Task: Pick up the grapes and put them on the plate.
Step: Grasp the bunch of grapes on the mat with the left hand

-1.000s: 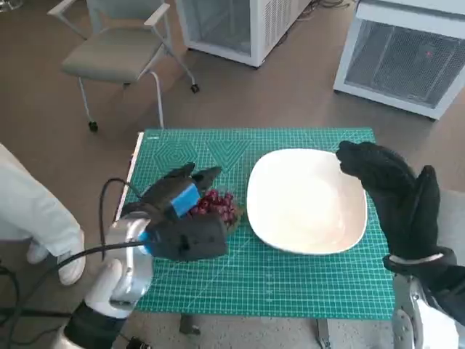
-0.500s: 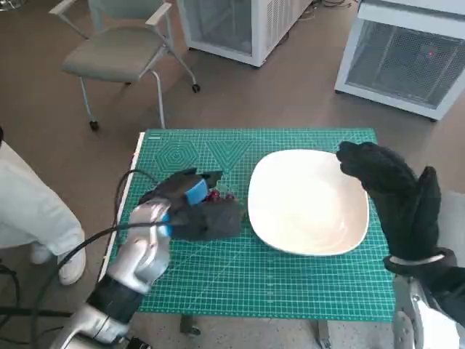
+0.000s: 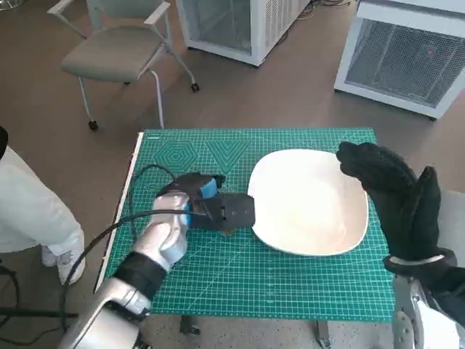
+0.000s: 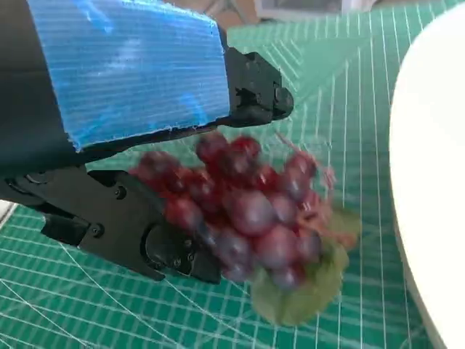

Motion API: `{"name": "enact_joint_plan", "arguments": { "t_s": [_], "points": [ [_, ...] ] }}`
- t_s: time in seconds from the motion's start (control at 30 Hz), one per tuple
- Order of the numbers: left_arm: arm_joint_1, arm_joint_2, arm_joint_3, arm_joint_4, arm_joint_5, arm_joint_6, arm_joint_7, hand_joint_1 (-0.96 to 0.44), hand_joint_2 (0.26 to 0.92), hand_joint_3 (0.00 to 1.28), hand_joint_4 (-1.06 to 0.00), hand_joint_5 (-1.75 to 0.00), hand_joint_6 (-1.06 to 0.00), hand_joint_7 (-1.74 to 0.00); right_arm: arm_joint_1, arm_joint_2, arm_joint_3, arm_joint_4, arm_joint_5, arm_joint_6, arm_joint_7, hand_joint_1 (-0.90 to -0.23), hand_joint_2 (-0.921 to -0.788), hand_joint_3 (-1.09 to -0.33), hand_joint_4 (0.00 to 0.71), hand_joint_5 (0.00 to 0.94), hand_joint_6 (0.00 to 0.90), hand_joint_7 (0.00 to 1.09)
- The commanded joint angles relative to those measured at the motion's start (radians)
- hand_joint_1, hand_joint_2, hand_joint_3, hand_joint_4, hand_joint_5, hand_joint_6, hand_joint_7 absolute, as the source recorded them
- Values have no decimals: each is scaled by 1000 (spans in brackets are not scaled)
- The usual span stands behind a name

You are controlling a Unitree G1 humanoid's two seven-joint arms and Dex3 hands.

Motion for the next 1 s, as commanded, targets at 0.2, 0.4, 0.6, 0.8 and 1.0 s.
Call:
{"name": "enact_joint_plan", "arguments": {
  "t_s": [0.2, 0.4, 0.6, 0.8, 1.0],
  "points": [
    [-80, -36, -32, 155, -3, -50, 28, -108, 788, 14, -88, -3, -259, -2, 32, -1, -5, -19, 8, 23, -2, -535, -921, -592, 374, 169, 104, 862],
    [-96, -50, -49, 215, 0, -71, 44, -103, 798, 14, -89, -2, -257, -2, 38, -5, -8, -26, 8, 24, -3, -535, -921, -593, 374, 171, 104, 863],
    [-99, -59, -59, 251, -2, -87, 65, -90, 807, 15, -89, -1, -239, 0, 41, -5, -9, -30, 4, 26, -7, -535, -921, -593, 373, 173, 103, 864],
    [-95, -61, -60, 260, -11, -96, 83, -47, 816, 15, -83, -1, -229, 0, 46, -6, -10, -39, 0, 28, -10, -533, -921, -593, 373, 175, 103, 865],
    [-90, -62, -52, 265, -23, -99, 103, 8, 828, 17, -87, -3, -247, -8, 50, -8, -9, -48, -8, 28, -14, -532, -921, -593, 372, 177, 104, 865]
  ]
}}
